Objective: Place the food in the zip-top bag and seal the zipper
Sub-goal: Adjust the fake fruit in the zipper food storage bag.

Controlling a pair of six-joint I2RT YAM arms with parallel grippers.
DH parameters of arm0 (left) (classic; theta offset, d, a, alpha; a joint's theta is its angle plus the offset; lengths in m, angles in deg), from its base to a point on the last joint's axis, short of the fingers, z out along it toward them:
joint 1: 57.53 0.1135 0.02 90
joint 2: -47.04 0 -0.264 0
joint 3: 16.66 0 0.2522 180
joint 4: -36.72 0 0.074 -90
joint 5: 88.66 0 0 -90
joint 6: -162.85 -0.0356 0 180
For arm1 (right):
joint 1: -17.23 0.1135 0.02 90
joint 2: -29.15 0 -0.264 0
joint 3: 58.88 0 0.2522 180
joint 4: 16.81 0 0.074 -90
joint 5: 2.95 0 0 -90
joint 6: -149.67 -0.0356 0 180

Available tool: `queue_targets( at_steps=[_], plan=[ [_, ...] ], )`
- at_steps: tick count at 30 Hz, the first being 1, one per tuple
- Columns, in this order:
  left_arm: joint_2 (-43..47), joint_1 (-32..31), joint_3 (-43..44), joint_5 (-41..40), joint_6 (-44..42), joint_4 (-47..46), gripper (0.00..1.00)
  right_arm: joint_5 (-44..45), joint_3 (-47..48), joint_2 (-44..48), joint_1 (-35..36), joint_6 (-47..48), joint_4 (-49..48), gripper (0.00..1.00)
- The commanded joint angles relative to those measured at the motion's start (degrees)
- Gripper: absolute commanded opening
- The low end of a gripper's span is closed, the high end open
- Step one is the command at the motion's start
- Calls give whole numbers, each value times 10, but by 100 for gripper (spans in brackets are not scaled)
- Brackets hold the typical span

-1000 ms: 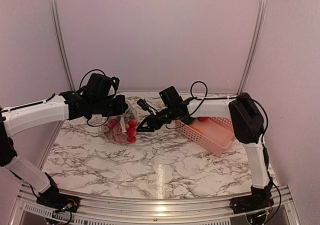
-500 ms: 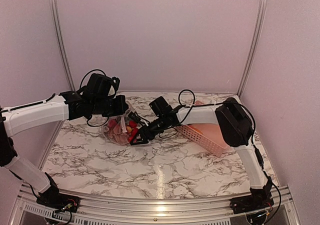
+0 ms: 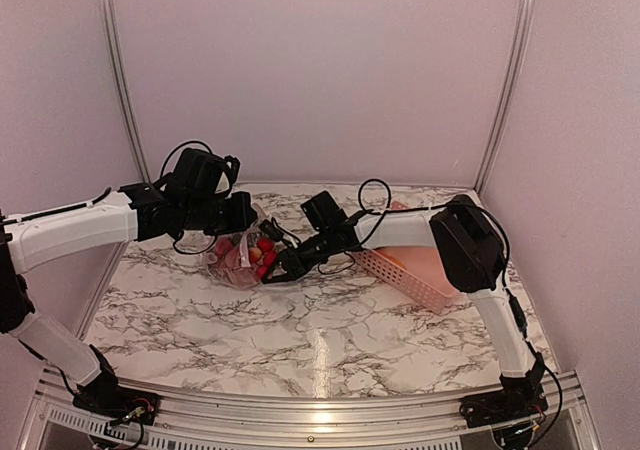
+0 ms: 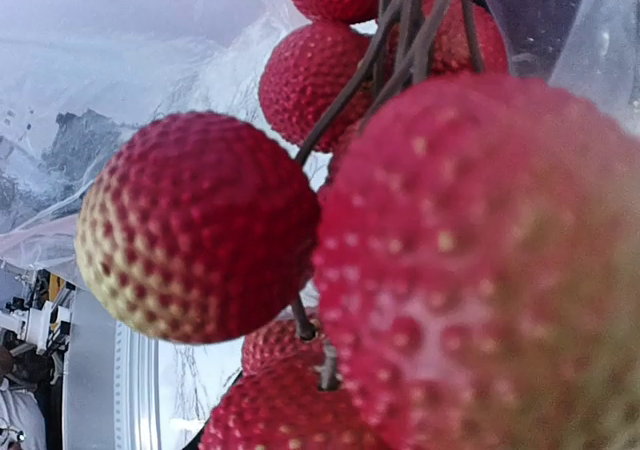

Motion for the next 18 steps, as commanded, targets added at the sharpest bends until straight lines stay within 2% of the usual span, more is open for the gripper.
queue_targets(
  at_steps=[1, 6, 7, 9, 15, 18],
  plan=[
    [4, 3, -7, 12, 2, -3, 0, 5, 35, -4, -4, -25, -14, 42],
    [0, 3, -3, 15, 2, -2, 0, -1, 55, -26, -3, -35, -9, 44],
    [1, 3, -3, 15, 3, -2, 0, -3, 58, -27, -3, -35, -8, 43],
    [2, 3, -3, 16, 3, 1, 0, -6, 63, -28, -3, -34, -4, 33],
    [8, 3, -10, 15, 1, 5, 0, 19, 13, 39, -13, -11, 13, 23],
    [-1, 3, -5, 29, -10, 12, 0, 64, 0, 80, -14, 12, 49, 18]
  ],
)
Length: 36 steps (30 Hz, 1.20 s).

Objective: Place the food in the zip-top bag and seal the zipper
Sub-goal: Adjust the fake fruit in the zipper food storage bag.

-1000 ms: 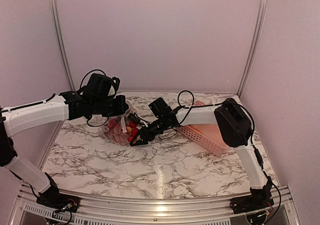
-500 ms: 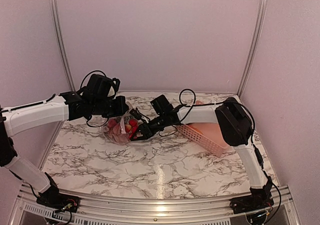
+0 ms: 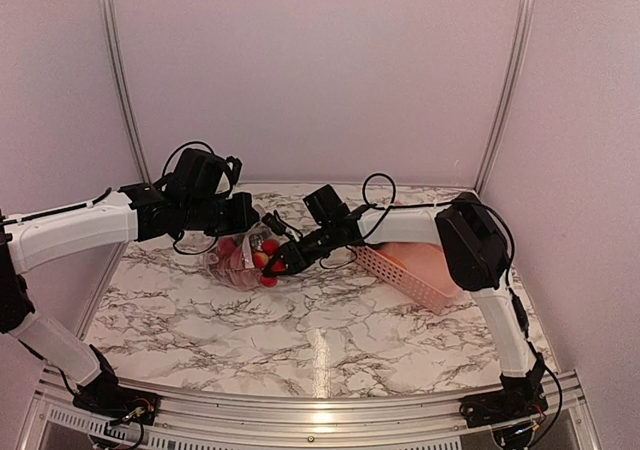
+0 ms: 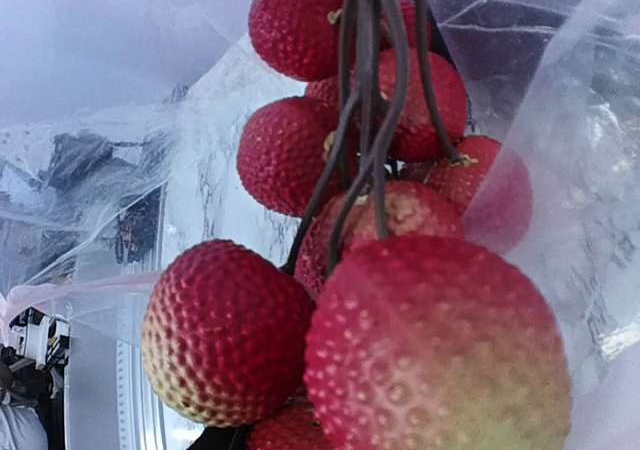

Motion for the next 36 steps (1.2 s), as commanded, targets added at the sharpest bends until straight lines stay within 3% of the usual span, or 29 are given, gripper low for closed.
queue_targets(
  at_steps=[1, 5, 9, 18, 21, 25, 31, 36],
  plan=[
    [-5, 2, -2, 22, -13, 15, 0, 70, -14, 85, -7, 36, 56, 17],
    [-10, 1, -3, 28, -20, 17, 0, 131, -13, 126, -6, 46, 94, 15],
    [-19, -2, -1, 66, -26, 7, 0, 136, 7, 143, -4, 50, 109, 15],
    [-18, -39, 28, 67, -30, -12, 0, 100, 150, 63, 7, 28, 137, 14],
    [-6, -42, 34, 14, -29, 13, 0, 134, 156, 78, 6, 36, 153, 14],
    [39, -41, 6, -60, -24, 23, 0, 152, 71, 135, -5, 59, 142, 28],
    [23, -38, -20, -70, 0, 21, 0, 240, 103, 129, 13, 82, 173, 21],
    [29, -38, -21, -122, 24, 36, 0, 307, 100, 145, 22, 103, 190, 28]
  ],
)
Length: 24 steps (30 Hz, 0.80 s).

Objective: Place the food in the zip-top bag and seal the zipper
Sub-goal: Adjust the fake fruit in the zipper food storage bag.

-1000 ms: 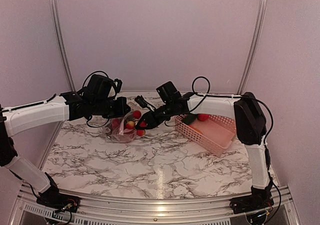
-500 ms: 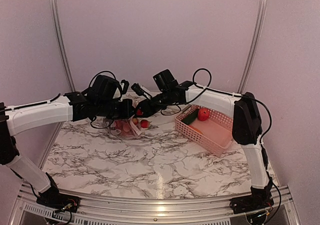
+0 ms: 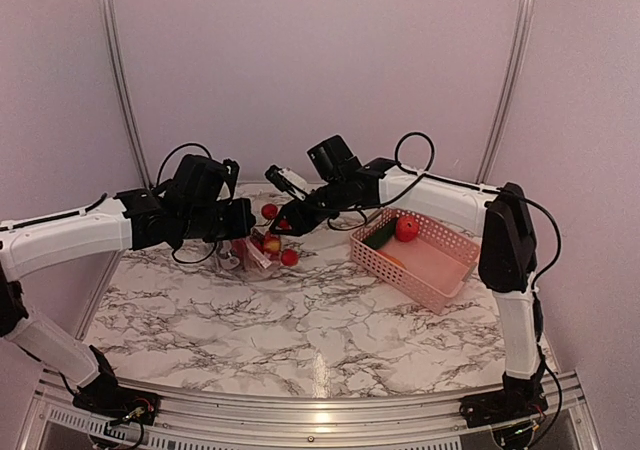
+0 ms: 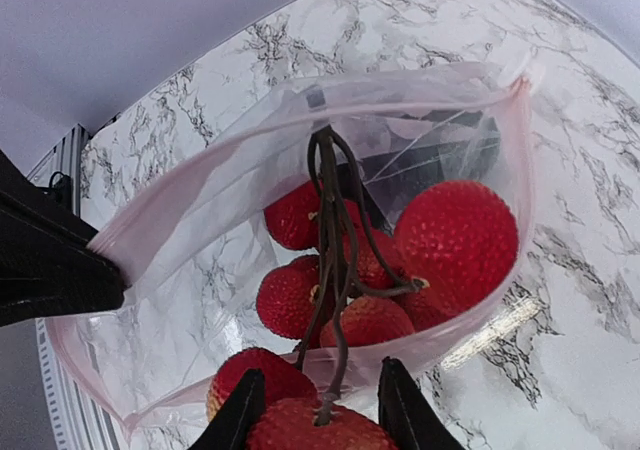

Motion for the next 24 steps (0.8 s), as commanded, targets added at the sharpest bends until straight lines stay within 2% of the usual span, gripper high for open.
queue_targets(
  at_steps=[1, 4, 8, 10, 14, 21, 24],
  plan=[
    [8, 1, -2, -89, 29, 49, 0, 93, 13, 34, 10, 29, 23, 29],
    [38, 1, -7, -137, 26, 59, 0, 98, -22, 53, 3, 45, 19, 34],
    [52, 4, -29, -111, 21, 24, 0, 67, -54, 61, -4, 49, 2, 25],
    [36, 5, -23, -73, 17, 15, 0, 56, -44, 57, 0, 49, 0, 21],
    [2, 3, -18, 5, 17, -16, 0, -17, -6, 44, 14, 60, -10, 18],
    [10, -13, -22, 11, 6, -43, 0, -46, 66, -24, 30, 46, -17, 16],
    [27, -20, -27, -10, 7, -54, 0, -97, 82, -90, 32, -12, -38, 14]
  ],
)
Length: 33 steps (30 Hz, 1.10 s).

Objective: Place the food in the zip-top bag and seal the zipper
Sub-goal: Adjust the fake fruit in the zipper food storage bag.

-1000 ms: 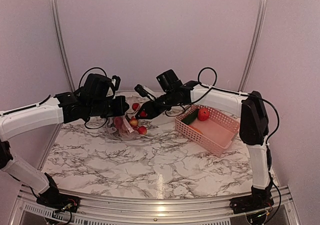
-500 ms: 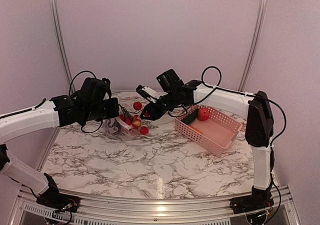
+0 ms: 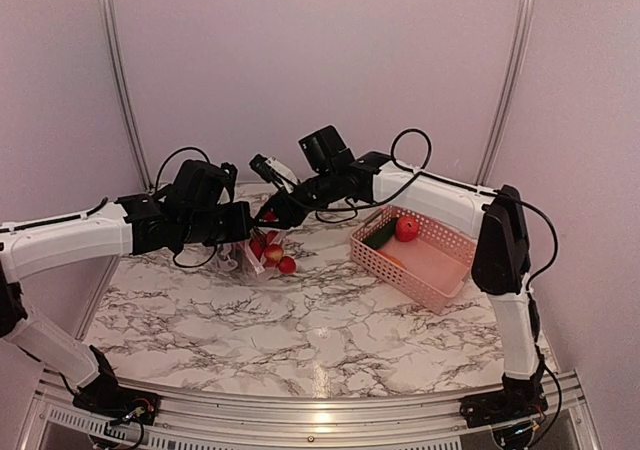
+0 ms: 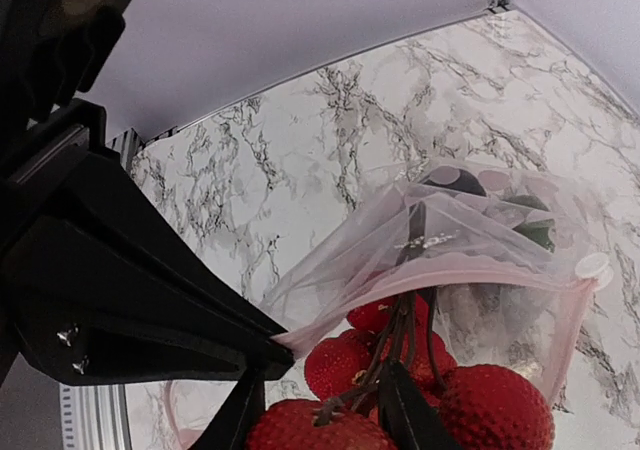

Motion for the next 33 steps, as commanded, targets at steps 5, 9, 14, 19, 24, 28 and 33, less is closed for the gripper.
queue_targets(
  at_steps=[5, 9, 14, 19, 24, 28, 33],
  plan=[
    [71, -17, -51, -42, 28, -91, 0, -104, 43, -160, 20, -126, -74, 12],
    [108, -18, -99, -74, 60, -146, 0, -84, 51, -188, 27, -137, -76, 16],
    [111, -19, -109, -90, 68, -123, 0, -121, 63, -190, 27, -127, -68, 51],
    [109, -18, -103, -100, 64, -72, 0, -153, 23, -104, 5, -69, -38, 81],
    [129, -8, -104, -117, 39, -26, 0, -158, -50, -24, -34, 0, -20, 89],
    [155, 14, -115, -123, 33, -9, 0, -126, -104, 9, -50, 65, -10, 91],
    [172, 28, -124, -121, 29, -10, 0, -51, -165, 9, -26, 136, -12, 98]
  ],
)
